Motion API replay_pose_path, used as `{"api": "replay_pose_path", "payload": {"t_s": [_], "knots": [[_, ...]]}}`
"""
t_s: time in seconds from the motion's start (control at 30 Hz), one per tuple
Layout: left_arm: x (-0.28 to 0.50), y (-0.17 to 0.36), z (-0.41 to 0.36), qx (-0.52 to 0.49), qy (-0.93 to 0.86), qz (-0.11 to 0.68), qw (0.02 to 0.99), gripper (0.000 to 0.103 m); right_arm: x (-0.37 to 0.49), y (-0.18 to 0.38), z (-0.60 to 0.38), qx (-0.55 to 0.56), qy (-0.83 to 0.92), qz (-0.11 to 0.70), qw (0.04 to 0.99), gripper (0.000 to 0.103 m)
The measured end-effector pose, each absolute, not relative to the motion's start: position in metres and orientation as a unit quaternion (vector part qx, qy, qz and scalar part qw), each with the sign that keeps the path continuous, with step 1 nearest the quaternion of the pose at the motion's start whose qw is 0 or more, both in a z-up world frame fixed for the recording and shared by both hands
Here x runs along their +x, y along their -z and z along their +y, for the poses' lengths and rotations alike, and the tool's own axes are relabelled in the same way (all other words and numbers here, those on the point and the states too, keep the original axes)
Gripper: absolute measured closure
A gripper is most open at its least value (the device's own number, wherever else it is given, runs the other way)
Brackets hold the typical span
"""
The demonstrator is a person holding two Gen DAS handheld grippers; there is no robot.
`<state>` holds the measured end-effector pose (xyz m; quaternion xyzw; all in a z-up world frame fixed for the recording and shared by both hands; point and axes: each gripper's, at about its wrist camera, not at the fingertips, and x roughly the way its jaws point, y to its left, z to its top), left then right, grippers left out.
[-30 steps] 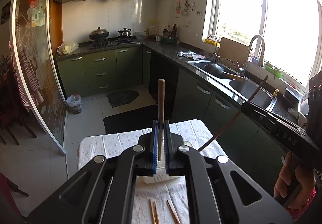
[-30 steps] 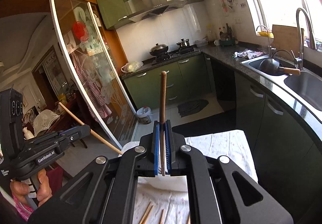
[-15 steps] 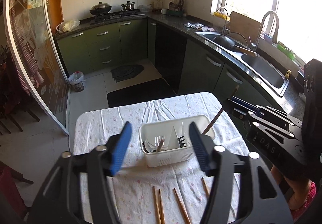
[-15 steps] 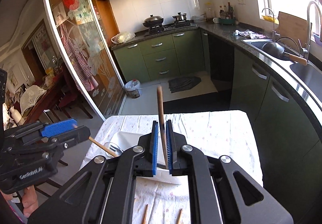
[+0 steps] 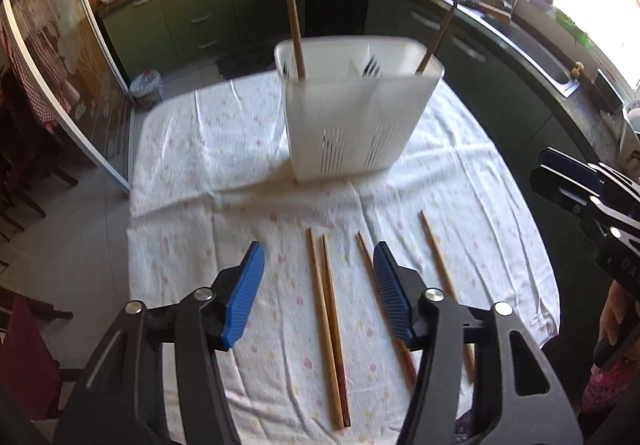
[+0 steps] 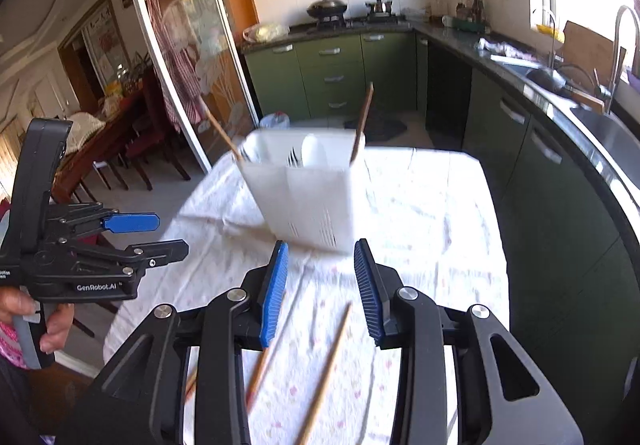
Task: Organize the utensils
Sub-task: 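Grasp another wooden chopstick with the left tool while the right tool grasps one too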
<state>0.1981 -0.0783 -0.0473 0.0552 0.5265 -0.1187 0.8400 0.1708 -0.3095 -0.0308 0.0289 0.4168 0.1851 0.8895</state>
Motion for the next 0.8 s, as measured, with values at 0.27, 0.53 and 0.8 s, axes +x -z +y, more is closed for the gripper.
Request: {"api": "replay_pose_path", "payload": {"t_s": [0.27,0.53,0.8], "knots": [[0.213,0.144,-0.067,0.016,0.092,0.630,0.771,0.070,0.170,0.122,-0.285,0.030,-0.216,0.513,0.830,0.068],[0.224,0.143,-0.073,0.025,0.075,0.614,0.785,0.070,0.177,0.123,-0.267,0.031,-0.227,0.515,0.826,0.068],[0.235,0.152,-0.079,0.057,0.064,0.622,0.778,0.073,0.182,0.122,-0.283,0.036,-0.207,0.519,0.829,0.068]]}}
